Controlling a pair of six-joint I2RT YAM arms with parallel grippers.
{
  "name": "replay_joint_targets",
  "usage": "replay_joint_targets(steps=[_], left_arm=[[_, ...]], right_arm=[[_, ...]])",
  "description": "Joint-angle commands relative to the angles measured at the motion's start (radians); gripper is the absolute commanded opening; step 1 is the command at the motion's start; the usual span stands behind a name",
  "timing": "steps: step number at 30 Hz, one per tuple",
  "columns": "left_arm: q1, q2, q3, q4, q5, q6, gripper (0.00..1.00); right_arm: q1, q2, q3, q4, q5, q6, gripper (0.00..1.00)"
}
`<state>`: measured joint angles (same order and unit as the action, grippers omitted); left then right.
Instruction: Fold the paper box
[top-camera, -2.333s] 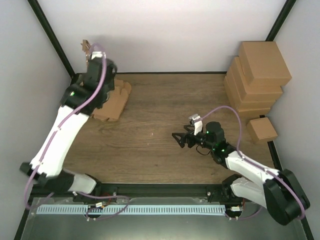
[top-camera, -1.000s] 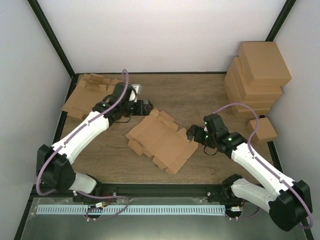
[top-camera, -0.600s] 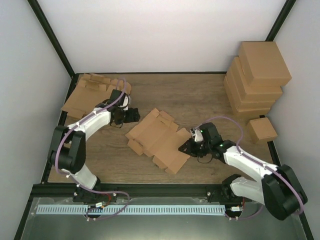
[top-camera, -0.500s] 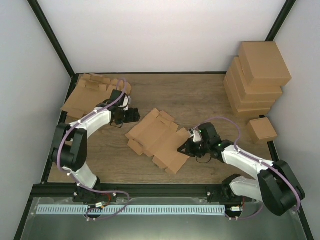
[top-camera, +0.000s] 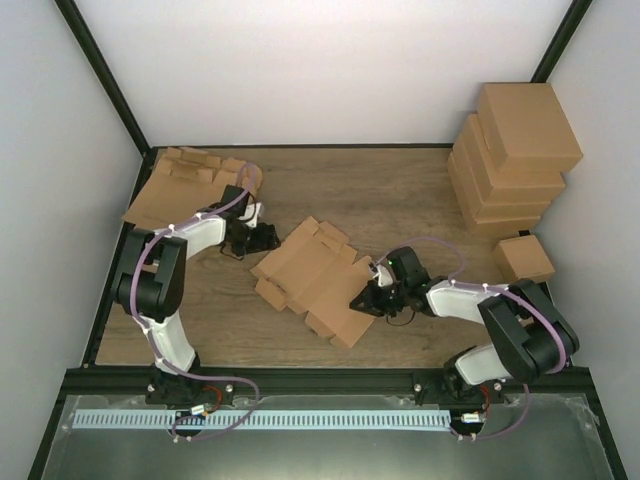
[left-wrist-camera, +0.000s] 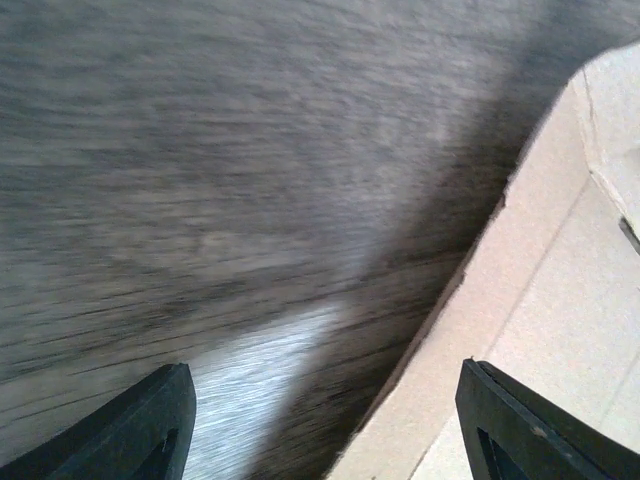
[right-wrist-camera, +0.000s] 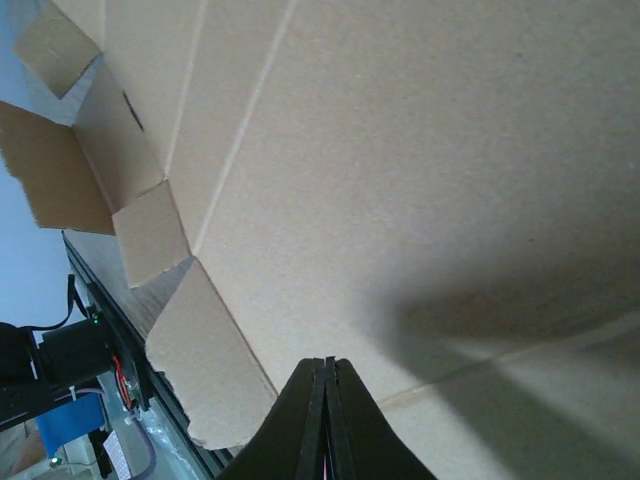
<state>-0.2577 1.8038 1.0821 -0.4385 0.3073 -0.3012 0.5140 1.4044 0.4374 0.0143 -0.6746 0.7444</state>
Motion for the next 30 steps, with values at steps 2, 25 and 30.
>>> replay_joint_targets(steps=[2,25,30], left_arm=[[0.0,0.044,-0.019,0.044,0.172,0.02,0.73],[-0.065,-0.128,-0.112,0.1,0.219,0.027,0.34],[-0.163,-0.156,-0.067,0.006,-0.024,0.066,0.28]], right_arm=[[0.005,0.043,0.016,0.027,0.014,-0.037,0.01],[0.005,0.093,-0.003,0.026,0.024,-0.062,0.01],[0.006,0.087,0.003,0.021,0.03,-0.066,0.01]])
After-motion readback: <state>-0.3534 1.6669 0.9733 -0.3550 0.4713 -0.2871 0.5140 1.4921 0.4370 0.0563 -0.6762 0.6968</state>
